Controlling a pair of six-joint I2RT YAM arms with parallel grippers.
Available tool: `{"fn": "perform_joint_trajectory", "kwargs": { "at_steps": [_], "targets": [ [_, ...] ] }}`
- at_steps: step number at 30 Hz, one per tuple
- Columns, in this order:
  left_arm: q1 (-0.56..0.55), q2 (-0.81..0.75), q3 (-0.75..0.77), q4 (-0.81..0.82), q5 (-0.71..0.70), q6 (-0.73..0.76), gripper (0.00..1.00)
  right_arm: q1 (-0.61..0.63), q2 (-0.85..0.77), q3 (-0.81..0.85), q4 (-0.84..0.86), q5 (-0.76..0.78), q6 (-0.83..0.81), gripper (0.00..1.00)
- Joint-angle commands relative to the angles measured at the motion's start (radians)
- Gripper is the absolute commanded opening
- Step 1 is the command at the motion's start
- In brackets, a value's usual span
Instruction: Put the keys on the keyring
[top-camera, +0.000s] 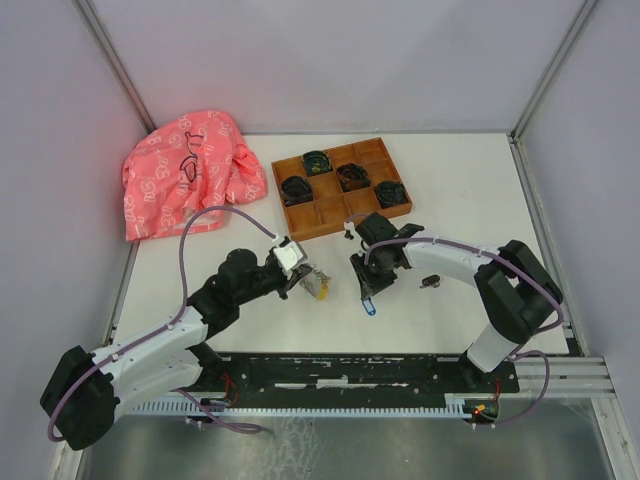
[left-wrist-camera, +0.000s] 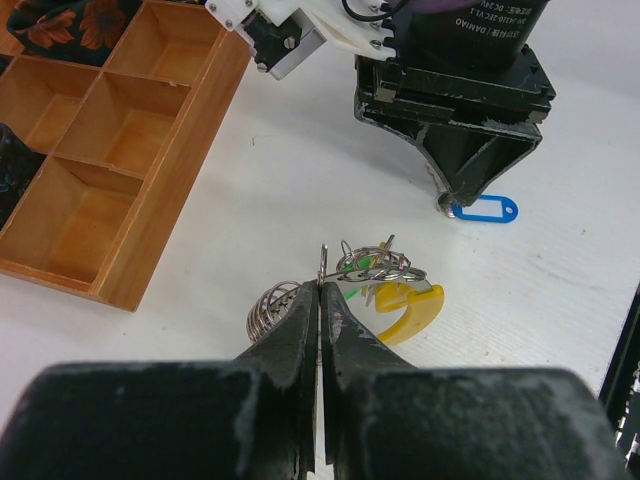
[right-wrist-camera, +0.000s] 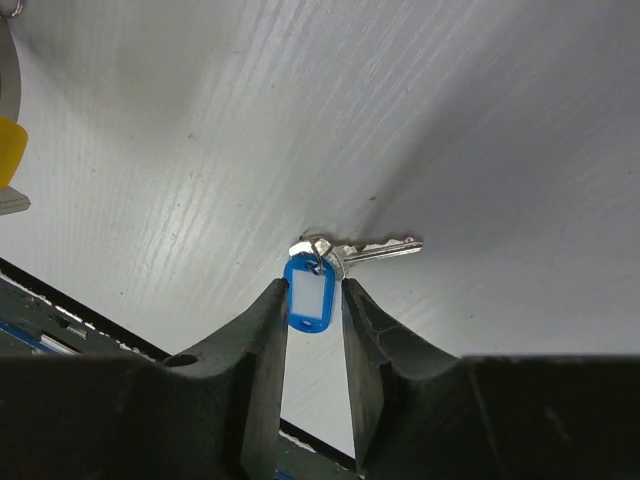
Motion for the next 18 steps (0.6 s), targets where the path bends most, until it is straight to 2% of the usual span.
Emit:
{"fn": "perform_joint_trajectory", "kwargs": {
  "at_steps": [1, 18],
  "targets": [
    [0.006, -0.010, 0.007, 0.043, 0.003, 0.012, 0.03, -0.013, 0.014, 0.029, 0.037, -0.042, -0.002, 0.35],
    [0.007, -0.003, 0.013, 0.039, 0.012, 0.014, 0.03, -0.026, 0.046, 0.031, 0.065, -0.064, -0.004, 0.21]
  ]
}}
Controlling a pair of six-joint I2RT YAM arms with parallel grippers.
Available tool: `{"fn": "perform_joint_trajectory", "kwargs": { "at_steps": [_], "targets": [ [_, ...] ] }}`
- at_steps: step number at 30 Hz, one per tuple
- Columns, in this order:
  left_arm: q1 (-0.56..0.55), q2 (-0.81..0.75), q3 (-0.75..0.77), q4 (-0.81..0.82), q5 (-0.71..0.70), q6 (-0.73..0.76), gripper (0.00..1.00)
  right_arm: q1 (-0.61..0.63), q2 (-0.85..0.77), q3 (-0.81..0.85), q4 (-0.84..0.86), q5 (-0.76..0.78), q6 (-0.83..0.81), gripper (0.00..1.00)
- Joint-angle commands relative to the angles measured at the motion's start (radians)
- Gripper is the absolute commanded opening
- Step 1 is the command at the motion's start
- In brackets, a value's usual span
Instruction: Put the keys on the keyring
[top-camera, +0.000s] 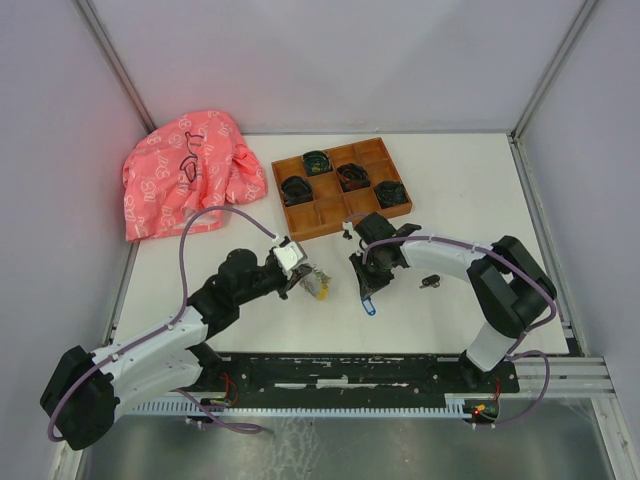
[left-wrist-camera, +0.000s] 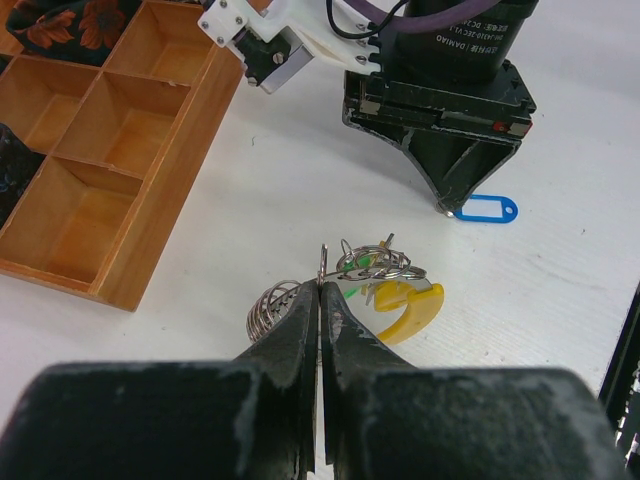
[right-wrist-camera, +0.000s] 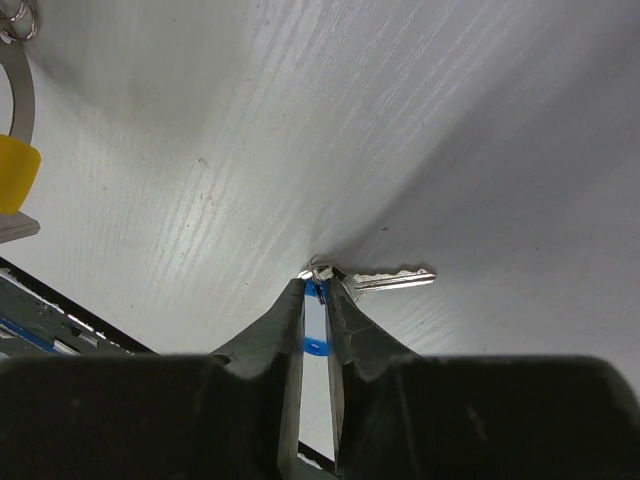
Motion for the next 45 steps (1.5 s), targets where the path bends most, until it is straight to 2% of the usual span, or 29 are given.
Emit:
{"fn": "perform_joint_trajectory", "kwargs": {
  "at_steps": [1, 11, 18, 26, 32, 37, 45],
  "targets": [
    [0.006, -0.004, 0.013, 0.038, 0.011, 0.015, 0.03, -0.006, 0.003, 0.031, 0.015, -0.010, -0.008, 0.20],
    [0.006, -0.002, 0.014, 0.036, 0.013, 0.017, 0.03, -0.006, 0.021, 0.031, 0.012, -0.015, -0.018, 0.14],
    [0.005, -0.006, 0.008, 0.042, 0.018, 0.020, 0.03, -0.006, -0.028, 0.024, 0.000, -0.022, -0.060, 0.01],
    [0.006, -0.020, -0.024, 0.081, 0.107, 0.074, 0.03, 0.029, -0.249, -0.014, 0.013, -0.001, -0.246, 0.01],
    [0.006, -0.033, -0.057, 0.128, 0.187, 0.145, 0.03, 0.105, -0.484, -0.102, 0.110, 0.021, -0.445, 0.01],
    [0.006, -0.062, -0.086, 0.188, 0.225, 0.171, 0.03, 0.129, -0.607, -0.181, 0.244, -0.014, -0.523, 0.01],
    [0.007, -0.078, -0.099, 0.256, 0.318, 0.202, 0.03, 0.139, -0.704, -0.284, 0.402, -0.177, -0.651, 0.01]
  ]
}}
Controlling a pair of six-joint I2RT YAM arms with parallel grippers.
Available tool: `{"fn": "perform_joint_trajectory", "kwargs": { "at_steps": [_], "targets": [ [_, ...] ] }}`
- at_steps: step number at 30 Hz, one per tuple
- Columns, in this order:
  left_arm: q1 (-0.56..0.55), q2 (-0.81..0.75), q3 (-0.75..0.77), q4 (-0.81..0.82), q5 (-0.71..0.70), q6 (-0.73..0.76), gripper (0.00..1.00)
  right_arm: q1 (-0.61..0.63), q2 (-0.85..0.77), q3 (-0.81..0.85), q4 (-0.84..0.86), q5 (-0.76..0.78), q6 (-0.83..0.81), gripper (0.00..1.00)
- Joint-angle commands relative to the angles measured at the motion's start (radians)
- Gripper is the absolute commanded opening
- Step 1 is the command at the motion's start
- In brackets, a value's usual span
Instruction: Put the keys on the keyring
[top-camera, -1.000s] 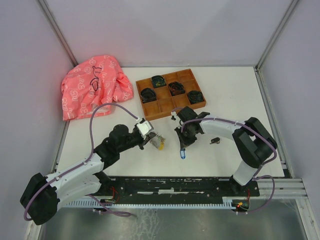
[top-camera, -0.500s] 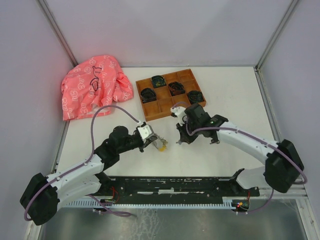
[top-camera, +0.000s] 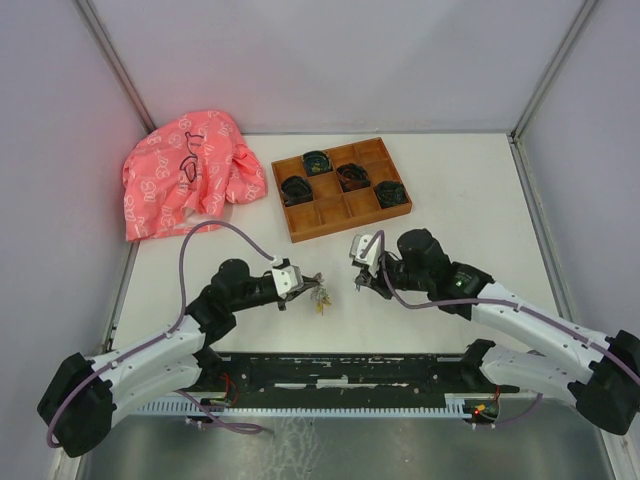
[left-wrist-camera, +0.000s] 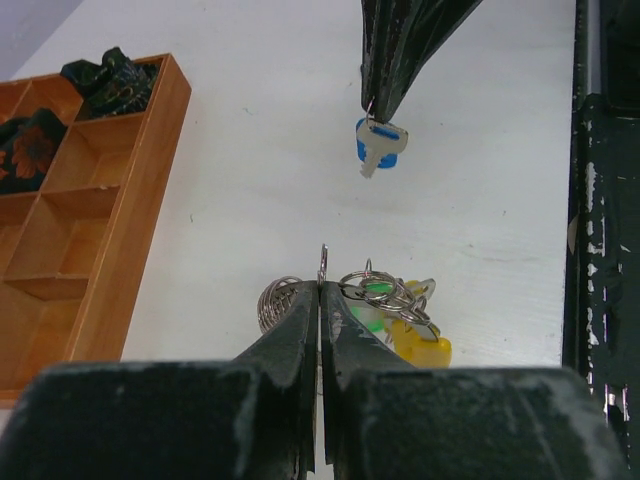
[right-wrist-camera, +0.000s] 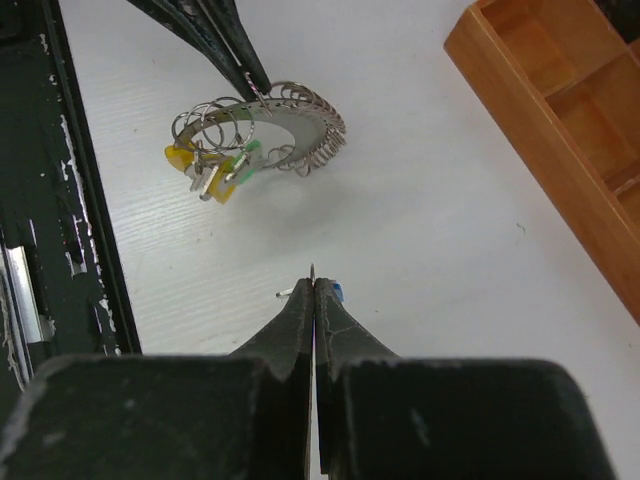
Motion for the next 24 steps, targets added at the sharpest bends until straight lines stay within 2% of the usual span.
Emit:
{"fn": "perform_joint_trajectory", "kwargs": {
  "at_steps": [1, 5, 13, 24],
  "targets": [
    [0.006, -0.021, 0.000, 0.118, 0.096, 0.080, 0.03, 0.010, -0.048, -0.056, 0.179, -0.134, -0.108, 0.01],
    [0.006, -0.028, -0.005, 0.119, 0.137, 0.120, 0.03, 0.024, -0.049, -0.098, 0.291, -0.181, -0.128, 0.01],
    [0.006, -0.023, -0.030, 0.131, 0.183, 0.203, 0.03, 0.060, -0.039, -0.117, 0.354, -0.159, -0.215, 0.01],
    [0.007, -0.004, -0.033, 0.159, 0.178, 0.177, 0.03, 0.132, -0.023, -0.149, 0.392, -0.058, -0.321, 0.01]
  ]
}}
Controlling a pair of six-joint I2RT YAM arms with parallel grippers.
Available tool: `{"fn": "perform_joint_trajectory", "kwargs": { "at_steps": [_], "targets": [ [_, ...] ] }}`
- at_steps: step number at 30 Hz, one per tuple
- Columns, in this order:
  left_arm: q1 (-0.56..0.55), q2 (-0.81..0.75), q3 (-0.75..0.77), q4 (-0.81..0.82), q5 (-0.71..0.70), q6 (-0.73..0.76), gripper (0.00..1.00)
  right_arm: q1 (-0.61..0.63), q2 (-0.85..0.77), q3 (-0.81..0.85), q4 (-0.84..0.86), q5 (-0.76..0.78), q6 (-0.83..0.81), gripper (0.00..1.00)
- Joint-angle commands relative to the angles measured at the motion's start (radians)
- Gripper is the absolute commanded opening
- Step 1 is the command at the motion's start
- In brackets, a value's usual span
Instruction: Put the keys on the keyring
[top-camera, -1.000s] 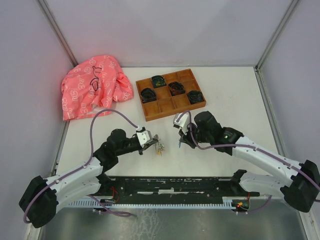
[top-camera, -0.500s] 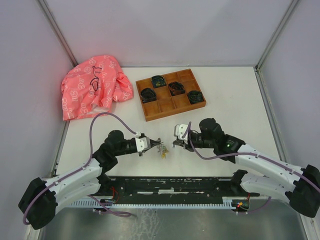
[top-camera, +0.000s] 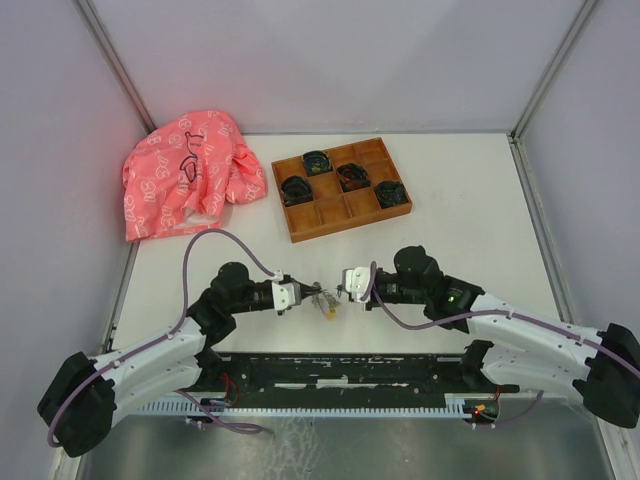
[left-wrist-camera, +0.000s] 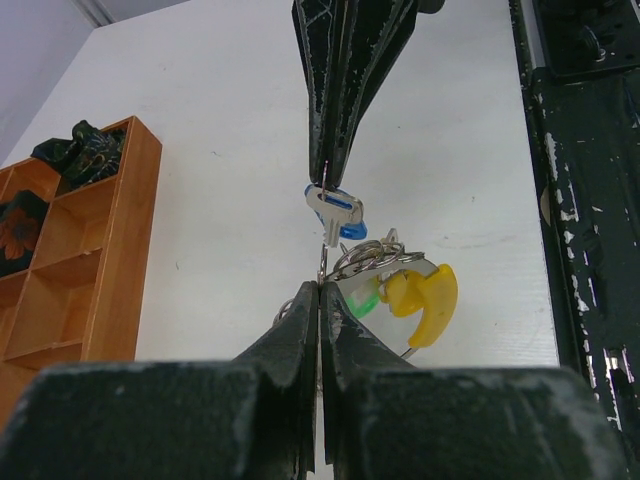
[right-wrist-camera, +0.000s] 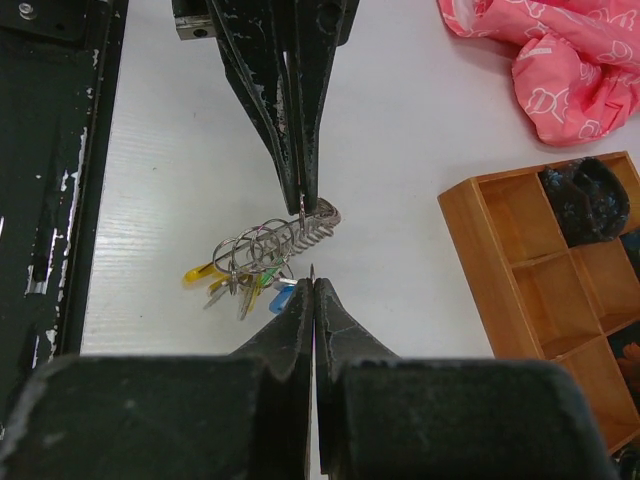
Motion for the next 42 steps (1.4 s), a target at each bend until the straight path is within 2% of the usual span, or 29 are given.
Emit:
{"fn": "perform_joint_trajectory", "kwargs": {
  "at_steps": [1, 18, 42],
  "targets": [
    [0.006, -0.008, 0.003, 0.095, 0.020, 0.017, 0.03, 0.027, 0.010, 0.002, 0.063, 0.059, -0.055, 0.01],
    [0.006, -0.034, -0.020, 0.139, -0.015, -0.057, 0.03, 0.091, 0.053, -0.020, 0.147, 0.141, -0.077, 0.01],
    [0.007, -0.044, -0.183, 0.424, -0.153, -0.328, 0.03, 0.104, 0.080, -0.052, 0.239, 0.153, -0.019, 0.01]
  ]
}}
